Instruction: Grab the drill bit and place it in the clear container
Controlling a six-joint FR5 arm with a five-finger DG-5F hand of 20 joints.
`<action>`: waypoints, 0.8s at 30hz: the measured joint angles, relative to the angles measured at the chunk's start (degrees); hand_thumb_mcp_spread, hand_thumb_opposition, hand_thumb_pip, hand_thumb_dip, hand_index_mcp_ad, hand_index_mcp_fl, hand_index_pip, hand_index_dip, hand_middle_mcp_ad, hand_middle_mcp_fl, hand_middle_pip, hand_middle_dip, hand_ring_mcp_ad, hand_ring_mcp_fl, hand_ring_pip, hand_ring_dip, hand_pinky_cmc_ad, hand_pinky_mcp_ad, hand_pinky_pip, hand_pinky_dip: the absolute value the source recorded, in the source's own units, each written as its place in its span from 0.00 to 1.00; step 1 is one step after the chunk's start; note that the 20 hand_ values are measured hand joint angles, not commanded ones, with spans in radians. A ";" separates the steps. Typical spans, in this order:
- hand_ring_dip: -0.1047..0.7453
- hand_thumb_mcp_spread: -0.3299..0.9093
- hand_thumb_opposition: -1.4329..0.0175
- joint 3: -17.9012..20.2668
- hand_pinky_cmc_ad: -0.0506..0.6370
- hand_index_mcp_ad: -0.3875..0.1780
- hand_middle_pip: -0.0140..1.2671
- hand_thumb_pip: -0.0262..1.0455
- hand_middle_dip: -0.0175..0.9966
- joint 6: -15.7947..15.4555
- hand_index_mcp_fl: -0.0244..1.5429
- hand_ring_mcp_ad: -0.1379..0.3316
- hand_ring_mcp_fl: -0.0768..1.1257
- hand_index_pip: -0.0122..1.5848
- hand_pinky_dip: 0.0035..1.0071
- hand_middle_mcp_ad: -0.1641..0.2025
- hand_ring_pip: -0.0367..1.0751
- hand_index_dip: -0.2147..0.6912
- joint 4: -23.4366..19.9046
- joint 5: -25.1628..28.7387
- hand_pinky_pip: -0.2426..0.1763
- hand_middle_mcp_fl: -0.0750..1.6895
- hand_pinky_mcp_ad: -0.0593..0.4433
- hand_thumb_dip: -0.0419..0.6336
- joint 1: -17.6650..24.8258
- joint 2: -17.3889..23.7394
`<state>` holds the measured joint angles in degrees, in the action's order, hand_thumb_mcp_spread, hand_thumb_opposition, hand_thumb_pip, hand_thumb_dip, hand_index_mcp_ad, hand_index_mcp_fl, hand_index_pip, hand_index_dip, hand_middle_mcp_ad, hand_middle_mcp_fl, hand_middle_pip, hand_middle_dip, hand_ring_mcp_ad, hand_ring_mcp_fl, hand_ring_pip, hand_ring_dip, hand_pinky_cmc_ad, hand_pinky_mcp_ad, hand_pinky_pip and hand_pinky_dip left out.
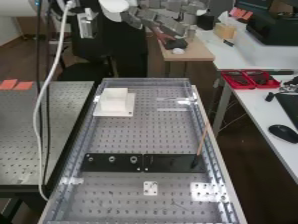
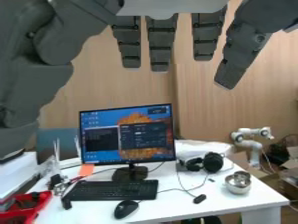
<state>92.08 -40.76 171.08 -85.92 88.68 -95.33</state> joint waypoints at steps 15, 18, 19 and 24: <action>0.14 0.55 0.53 -0.14 0.89 0.64 0.13 0.20 0.15 0.54 0.06 0.82 0.05 0.07 0.38 0.61 0.12 0.62 0.71 0.55 0.36 0.08 0.75 0.16 0.15 -0.01; 0.14 0.55 0.53 -0.47 0.89 0.62 0.13 0.20 0.15 0.81 0.06 0.82 0.05 0.07 0.38 0.60 0.12 0.62 1.14 -0.38 0.37 0.08 0.73 0.16 0.09 -0.30; 0.14 0.55 0.54 -0.61 0.89 0.62 0.13 0.20 0.15 0.99 0.06 0.82 0.05 0.07 0.38 0.60 0.12 0.62 1.35 -0.56 0.37 0.08 0.73 0.16 0.04 -0.40; 0.14 0.55 0.54 -1.05 0.89 0.64 0.13 0.20 0.15 1.44 0.06 0.82 0.05 0.07 0.38 0.61 0.12 0.62 2.01 -0.40 0.37 0.08 0.74 0.16 -0.09 -0.72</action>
<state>91.03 -39.32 173.09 -86.31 88.59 -96.04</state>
